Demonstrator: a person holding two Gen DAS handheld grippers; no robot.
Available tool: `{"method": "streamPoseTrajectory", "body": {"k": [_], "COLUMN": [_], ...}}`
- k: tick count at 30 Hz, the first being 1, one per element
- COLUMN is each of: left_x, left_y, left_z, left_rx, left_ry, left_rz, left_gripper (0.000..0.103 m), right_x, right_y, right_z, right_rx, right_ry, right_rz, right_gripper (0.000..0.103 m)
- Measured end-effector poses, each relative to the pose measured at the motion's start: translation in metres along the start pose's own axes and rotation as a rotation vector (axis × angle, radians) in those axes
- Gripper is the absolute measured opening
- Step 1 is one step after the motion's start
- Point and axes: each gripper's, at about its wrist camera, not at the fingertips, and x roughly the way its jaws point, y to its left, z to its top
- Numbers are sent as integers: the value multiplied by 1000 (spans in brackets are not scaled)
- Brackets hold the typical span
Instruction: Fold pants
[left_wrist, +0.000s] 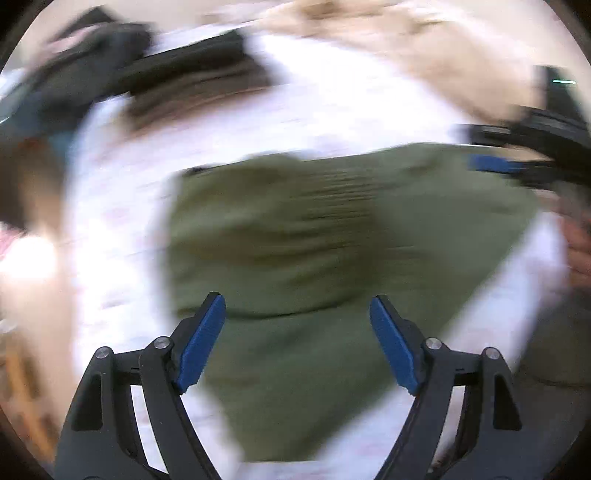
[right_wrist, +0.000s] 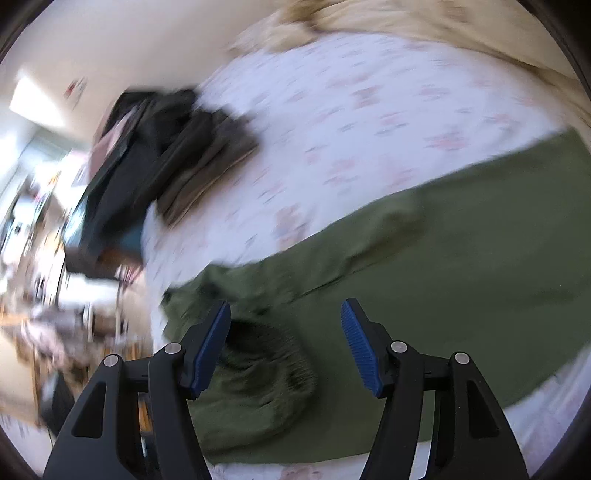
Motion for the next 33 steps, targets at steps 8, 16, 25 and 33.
{"method": "streamPoseTrajectory", "body": {"k": [8,16,25,33], "left_x": [53,92,89,81], "left_y": [48,2,-47,-47], "left_z": [-26,-51,-70,-64], "left_rx": [-279,-60,105,59], "left_ry": [146,304,294,301], "left_rz": [35,51,93,32], "left_gripper": [78,78,78,79], "right_x": [80,109,135,124], "right_y": [90,104,56,39], "right_z": [-28,-37,15,17], "right_rx": [-385,-460,-99,-89], "right_ry": [162,174,181,166], "right_rz": [-41,-51,-90,-6], "right_gripper": [64,13,10,44]}}
